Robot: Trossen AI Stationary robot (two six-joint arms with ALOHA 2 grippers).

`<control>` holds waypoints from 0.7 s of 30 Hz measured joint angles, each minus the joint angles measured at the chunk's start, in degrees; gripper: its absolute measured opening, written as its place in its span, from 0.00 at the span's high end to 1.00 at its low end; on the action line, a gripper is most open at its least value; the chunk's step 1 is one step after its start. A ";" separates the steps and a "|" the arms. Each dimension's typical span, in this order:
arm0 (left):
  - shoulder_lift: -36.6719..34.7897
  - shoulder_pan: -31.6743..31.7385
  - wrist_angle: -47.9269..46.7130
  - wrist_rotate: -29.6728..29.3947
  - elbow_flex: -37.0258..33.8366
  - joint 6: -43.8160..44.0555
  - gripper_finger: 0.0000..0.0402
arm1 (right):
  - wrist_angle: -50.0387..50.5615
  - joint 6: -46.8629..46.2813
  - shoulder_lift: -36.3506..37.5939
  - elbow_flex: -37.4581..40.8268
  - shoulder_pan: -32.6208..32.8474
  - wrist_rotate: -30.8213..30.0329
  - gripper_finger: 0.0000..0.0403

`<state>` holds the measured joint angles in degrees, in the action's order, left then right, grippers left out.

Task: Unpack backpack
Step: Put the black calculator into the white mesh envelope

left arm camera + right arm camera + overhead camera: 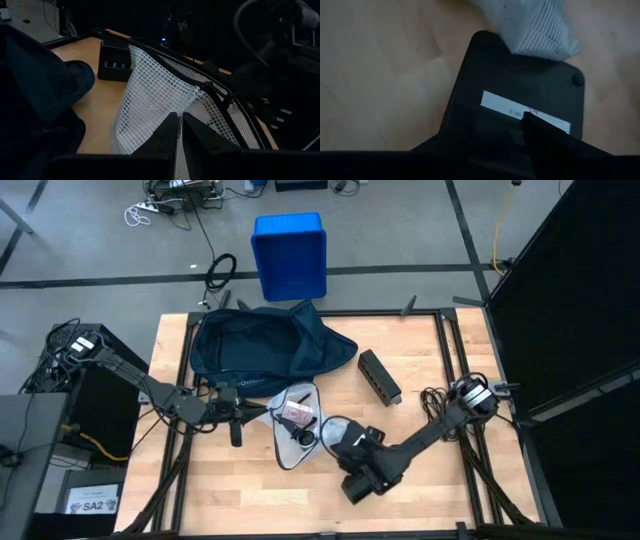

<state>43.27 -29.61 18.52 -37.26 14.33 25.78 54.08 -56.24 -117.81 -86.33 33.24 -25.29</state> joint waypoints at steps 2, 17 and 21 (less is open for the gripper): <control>0.00 0.00 -0.04 0.00 0.00 0.00 1.00 | -0.38 -0.86 0.12 0.18 -0.31 2.37 0.67; 0.00 0.00 -0.01 -0.01 0.00 -0.01 1.00 | 1.25 -11.15 5.40 0.33 8.07 3.15 0.79; 0.00 0.00 0.00 -0.02 0.00 0.00 1.00 | 5.30 -15.10 10.60 0.21 10.79 -5.96 0.80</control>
<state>43.27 -29.61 18.52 -37.27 14.33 25.78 59.39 -71.34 -107.21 -86.12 44.03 -31.25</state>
